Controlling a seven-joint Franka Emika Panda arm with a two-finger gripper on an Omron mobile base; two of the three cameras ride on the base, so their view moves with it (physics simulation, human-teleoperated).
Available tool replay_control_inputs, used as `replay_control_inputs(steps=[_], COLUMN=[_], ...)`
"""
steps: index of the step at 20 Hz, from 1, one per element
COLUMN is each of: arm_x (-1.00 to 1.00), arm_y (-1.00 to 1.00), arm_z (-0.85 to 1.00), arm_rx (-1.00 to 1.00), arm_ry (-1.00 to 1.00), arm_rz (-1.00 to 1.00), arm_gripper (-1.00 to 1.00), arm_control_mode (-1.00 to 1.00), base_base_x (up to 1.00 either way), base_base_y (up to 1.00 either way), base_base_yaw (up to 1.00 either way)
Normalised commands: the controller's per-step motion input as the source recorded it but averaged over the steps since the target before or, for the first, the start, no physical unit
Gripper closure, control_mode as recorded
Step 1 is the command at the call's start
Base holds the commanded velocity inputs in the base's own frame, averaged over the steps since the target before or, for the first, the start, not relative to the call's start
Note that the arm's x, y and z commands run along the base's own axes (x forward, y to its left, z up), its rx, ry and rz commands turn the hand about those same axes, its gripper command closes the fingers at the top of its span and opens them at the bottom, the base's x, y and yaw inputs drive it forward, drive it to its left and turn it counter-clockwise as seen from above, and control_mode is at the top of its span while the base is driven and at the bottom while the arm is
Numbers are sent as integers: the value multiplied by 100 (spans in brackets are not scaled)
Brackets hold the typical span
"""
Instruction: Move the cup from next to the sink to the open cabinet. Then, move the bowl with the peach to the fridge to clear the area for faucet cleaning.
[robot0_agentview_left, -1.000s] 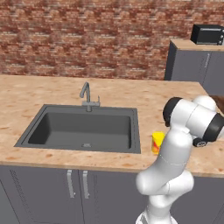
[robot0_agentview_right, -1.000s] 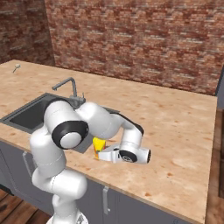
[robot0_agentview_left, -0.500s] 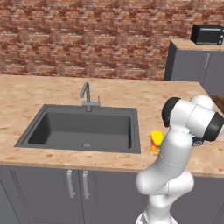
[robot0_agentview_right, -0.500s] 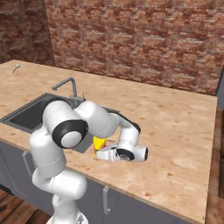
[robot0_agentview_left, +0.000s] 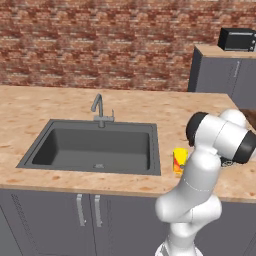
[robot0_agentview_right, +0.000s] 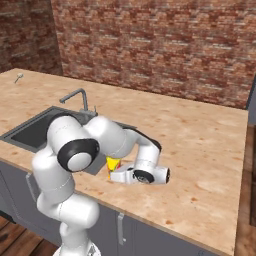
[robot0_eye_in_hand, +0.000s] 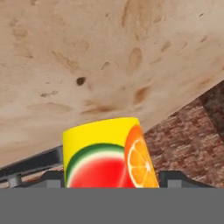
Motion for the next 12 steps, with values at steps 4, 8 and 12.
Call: replay_control_inputs(steps=[4,8,12], arm_x=[-4,-1,-6], arm_y=[0,0,1], arm_z=[86,100,100], arm_rx=[0,0,0], arm_ry=[-18,-24,-22], arm_rz=[0,-4,-5], arm_gripper=[100,100,100], arm_control_mode=[-100,-100,-100], base_base_x=[0,0,0], base_base_y=[0,0,0], base_base_yaw=[0,0,0])
